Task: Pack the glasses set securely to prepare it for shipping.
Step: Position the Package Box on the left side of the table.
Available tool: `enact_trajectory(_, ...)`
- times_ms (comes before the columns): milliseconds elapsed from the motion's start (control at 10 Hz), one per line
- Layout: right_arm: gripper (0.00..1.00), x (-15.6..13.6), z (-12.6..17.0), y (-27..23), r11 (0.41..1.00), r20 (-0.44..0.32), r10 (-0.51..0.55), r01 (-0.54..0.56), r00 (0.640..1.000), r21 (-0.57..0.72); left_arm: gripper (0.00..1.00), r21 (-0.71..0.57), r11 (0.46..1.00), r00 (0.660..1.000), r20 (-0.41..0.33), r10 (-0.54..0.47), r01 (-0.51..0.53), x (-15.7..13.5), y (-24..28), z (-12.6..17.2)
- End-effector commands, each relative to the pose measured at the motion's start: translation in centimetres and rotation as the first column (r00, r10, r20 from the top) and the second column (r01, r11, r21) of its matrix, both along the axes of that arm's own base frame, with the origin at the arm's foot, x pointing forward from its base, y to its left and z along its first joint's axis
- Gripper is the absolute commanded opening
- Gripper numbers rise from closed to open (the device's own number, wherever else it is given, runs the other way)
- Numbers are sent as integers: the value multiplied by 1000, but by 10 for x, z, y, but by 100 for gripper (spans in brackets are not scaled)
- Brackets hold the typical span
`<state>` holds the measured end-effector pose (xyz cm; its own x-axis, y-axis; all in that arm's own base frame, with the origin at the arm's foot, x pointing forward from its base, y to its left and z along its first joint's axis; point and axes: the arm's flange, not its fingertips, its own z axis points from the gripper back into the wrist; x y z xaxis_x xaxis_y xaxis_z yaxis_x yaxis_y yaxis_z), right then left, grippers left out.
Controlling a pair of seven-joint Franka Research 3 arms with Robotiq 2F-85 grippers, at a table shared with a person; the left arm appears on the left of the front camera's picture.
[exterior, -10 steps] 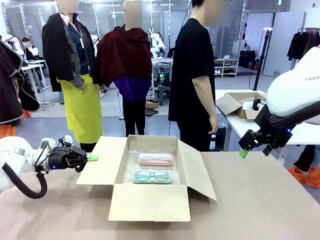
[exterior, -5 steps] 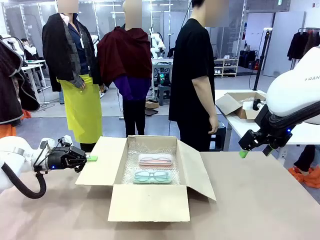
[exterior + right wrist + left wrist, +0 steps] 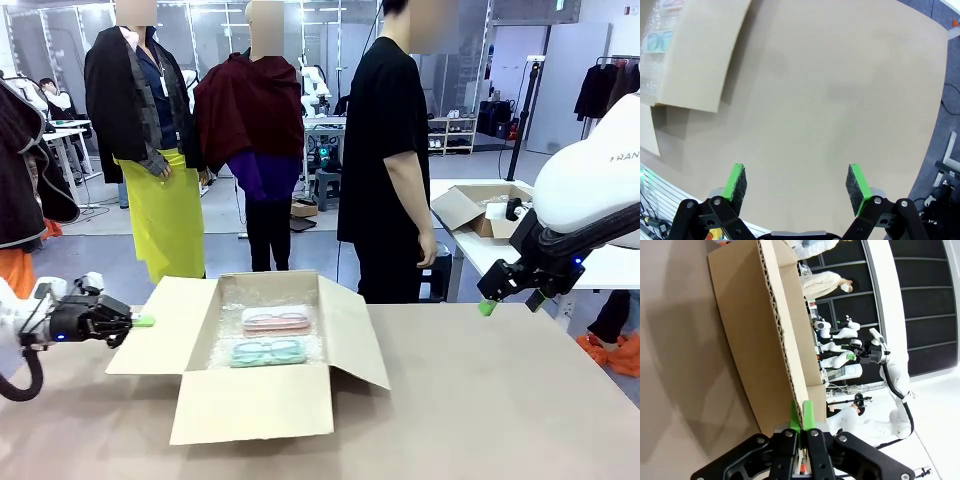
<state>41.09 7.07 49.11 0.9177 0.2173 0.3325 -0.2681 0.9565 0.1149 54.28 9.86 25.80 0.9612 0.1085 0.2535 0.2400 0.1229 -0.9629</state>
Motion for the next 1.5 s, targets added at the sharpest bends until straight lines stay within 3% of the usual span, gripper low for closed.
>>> enact_trajectory(0, 100, 0, 0, -1, 1000, 11, 8, -8, 1000, -4, 2, -9, 1000, 1000, -19, 11, -11, 1, 37, 7)
enact_trajectory(600, 100, 0, 0, -1, 1000, 11, 8, -8, 1000, -4, 2, 35, 999, 992, -128, -5, 10, 5, 161, 15)
enact_trajectory(1200, 100, 0, 0, -1, 1000, 11, 8, -8, 1000, -4, 2, 60, 997, 981, -194, -26, 39, -4, 253, 36)
enact_trajectory(1400, 100, 0, 0, -1, 1000, 11, 8, -8, 1000, -4, 2, 68, 997, 981, -196, -16, 29, -7, 261, 36)
